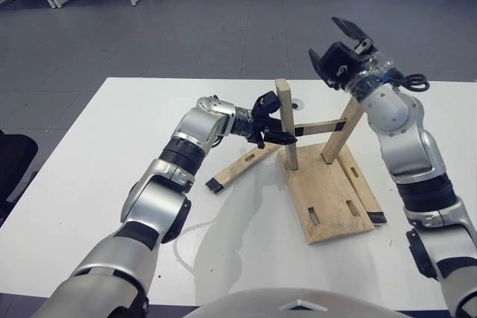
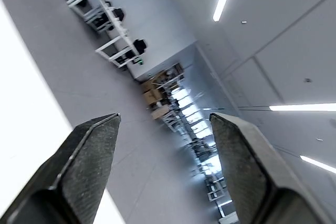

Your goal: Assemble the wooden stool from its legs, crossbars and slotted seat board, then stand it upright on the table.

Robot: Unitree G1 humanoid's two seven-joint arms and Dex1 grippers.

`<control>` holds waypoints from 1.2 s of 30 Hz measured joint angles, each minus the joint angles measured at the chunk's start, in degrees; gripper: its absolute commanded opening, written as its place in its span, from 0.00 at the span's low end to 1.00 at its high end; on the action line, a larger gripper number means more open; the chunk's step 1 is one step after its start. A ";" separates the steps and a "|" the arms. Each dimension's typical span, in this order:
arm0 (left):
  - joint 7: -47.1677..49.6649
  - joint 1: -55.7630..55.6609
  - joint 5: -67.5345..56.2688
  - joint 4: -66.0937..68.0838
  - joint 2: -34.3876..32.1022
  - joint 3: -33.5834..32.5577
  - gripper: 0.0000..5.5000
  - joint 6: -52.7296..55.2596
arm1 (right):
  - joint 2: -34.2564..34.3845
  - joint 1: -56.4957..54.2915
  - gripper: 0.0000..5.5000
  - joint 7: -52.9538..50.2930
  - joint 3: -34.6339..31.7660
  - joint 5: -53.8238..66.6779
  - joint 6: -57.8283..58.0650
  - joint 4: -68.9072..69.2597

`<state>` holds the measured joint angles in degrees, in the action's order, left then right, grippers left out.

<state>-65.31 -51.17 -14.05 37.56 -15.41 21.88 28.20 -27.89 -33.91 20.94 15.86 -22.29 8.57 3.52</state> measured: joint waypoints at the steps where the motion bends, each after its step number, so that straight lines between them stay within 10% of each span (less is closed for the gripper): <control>1: -0.03 -0.05 0.00 0.04 0.00 0.03 0.37 0.00 | -0.13 2.54 0.57 2.51 2.17 -0.04 0.60 -1.21; 9: -0.04 -0.49 -0.08 0.66 0.03 0.76 0.37 -0.04 | -1.18 7.23 0.57 5.24 3.77 -0.44 1.55 -0.17; 17: -0.38 -1.53 -0.33 2.22 0.02 -0.31 0.37 0.05 | 4.81 7.88 0.57 -0.49 -12.02 11.35 4.22 6.42; 26: 2.04 -0.51 3.10 5.99 -2.99 -6.18 0.67 -0.11 | 4.34 11.31 0.57 -2.04 -15.92 11.73 5.03 9.79; 36: 19.93 28.48 3.68 -32.82 -14.50 -22.93 0.67 5.80 | 4.71 23.35 0.57 -7.57 -30.40 17.59 5.76 16.86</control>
<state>-45.38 -22.69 -10.37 4.74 -29.91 -1.05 34.00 -23.18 -10.57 13.37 -14.55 -4.70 14.33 20.38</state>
